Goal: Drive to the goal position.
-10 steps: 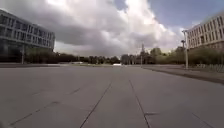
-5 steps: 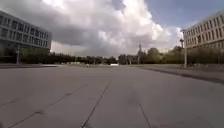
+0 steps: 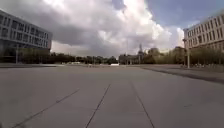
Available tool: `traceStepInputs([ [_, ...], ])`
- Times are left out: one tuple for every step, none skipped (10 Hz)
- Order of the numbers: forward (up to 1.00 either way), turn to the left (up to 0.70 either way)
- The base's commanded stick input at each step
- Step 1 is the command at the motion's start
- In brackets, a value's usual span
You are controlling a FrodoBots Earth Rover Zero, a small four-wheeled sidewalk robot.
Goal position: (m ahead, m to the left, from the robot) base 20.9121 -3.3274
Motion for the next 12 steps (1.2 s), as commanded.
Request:
traceStepInputs([
  [0.70,-0.14],
  [0.70,-0.14],
  [0.70,-0.14],
  [0.70,-0.14],
  [0.70,-0.14],
  [0.70,-0.14],
  [0.70,-0.14],
  [0.70,-0.14],
  [0.70,-0.14],
  [0.70,-0.14],
  [0.70,-0.14],
  [0.70,-0.03],
])
